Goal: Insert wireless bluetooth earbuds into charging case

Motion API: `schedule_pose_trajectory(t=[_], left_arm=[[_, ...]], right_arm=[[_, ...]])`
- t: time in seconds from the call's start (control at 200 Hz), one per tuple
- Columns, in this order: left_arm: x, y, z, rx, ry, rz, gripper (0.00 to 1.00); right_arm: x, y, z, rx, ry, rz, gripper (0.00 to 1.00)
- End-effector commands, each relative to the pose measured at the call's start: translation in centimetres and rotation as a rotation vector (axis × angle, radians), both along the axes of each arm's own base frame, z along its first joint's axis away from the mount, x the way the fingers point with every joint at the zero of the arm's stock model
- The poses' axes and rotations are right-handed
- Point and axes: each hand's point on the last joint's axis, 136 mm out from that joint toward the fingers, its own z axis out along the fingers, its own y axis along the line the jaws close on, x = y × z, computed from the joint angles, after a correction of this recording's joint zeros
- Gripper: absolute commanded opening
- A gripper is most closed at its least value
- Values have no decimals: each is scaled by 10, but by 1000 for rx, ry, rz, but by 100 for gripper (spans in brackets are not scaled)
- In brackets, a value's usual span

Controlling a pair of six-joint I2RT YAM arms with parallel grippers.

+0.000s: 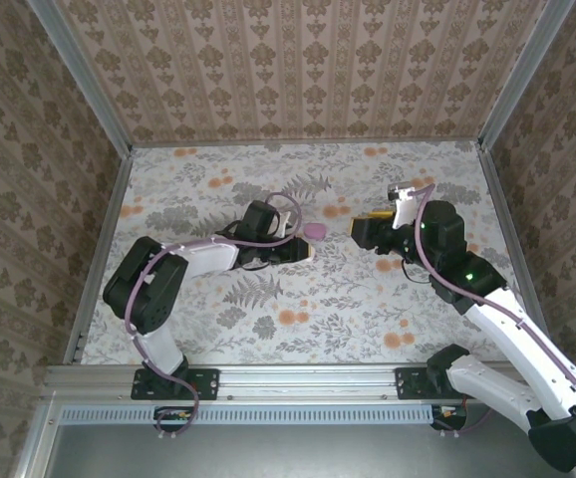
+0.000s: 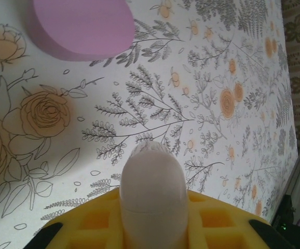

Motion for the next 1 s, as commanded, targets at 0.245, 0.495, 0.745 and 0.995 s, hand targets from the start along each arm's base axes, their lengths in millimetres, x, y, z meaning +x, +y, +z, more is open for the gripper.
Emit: schedule_pose_trajectory(t=[0.245, 0.495, 0.745, 0.995], left_arm=[[2, 9, -26, 22, 92, 85, 9], [6, 15, -29, 14, 86, 128, 9], [22, 8, -32, 6, 108, 154, 9], [27, 4, -38, 27, 152, 176, 12]], right_arm=[[3, -39, -29, 7, 122, -215, 57], [1, -42, -27, 27, 121, -229, 57], [1, -42, -31, 41, 145, -232, 57], [-1, -42, -37, 38, 164, -231, 57]])
